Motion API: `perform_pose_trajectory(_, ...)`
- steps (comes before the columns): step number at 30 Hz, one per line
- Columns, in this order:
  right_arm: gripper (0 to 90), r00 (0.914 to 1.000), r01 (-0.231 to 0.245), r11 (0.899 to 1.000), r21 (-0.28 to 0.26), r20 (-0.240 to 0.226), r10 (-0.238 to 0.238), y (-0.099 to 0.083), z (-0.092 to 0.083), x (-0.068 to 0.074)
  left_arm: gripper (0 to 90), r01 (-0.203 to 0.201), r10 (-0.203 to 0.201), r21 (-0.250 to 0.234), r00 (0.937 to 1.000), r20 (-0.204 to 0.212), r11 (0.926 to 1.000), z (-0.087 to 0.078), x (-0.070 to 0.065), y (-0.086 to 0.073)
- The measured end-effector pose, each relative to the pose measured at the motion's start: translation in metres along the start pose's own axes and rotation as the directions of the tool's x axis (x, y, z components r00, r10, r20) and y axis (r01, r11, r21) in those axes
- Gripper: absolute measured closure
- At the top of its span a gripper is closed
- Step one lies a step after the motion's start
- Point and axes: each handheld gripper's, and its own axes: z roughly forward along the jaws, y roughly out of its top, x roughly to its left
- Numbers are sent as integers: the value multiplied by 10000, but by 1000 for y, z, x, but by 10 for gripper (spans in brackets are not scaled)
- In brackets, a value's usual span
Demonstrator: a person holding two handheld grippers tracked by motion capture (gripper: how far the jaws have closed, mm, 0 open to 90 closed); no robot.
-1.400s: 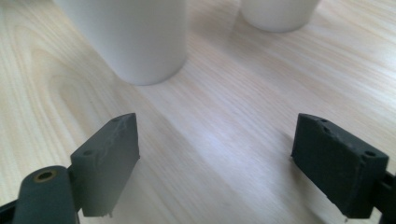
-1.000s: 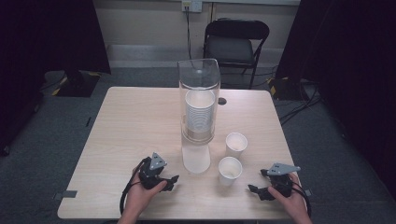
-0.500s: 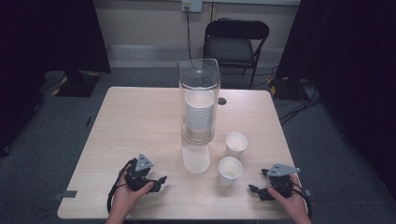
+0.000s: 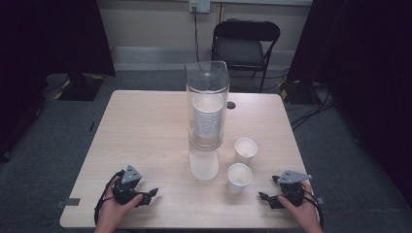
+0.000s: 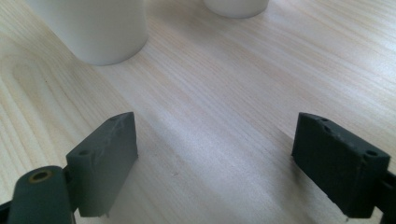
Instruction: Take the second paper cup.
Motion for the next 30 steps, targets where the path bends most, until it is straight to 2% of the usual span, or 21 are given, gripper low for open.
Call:
perform_pose_trajectory(9, 134, 10000, -20, 10000, 21, 7, 20, 0, 0, 0, 177, 261, -260, 35, 9990, -354, 9997, -8, 15, -17)
perform_pose_trajectory(14, 134, 10000, -3, 10000, 2, -9, 3, 0, 0, 0, 174, 21, -11, 185, 9983, -575, 9998, -6, 16, -24)
perform_pose_trajectory(19, 134, 10000, -1, 10000, 3, -1, 1, 0, 0, 0, 157, 19, -19, -5, 9983, -579, 10000, -5, 17, -28)
perform_pose_trajectory(21, 134, 10000, -3, 10000, 9, 9, 3, 0, 0, 0, 140, 31, -45, -309, 9990, -445, 9995, -3, 17, -31)
perform_pose_trajectory(30, 136, 10000, -13, 10000, 17, 6, 13, 0, -1, 1, 123, -150, 142, -274, 9995, -288, 9995, -3, 19, -31)
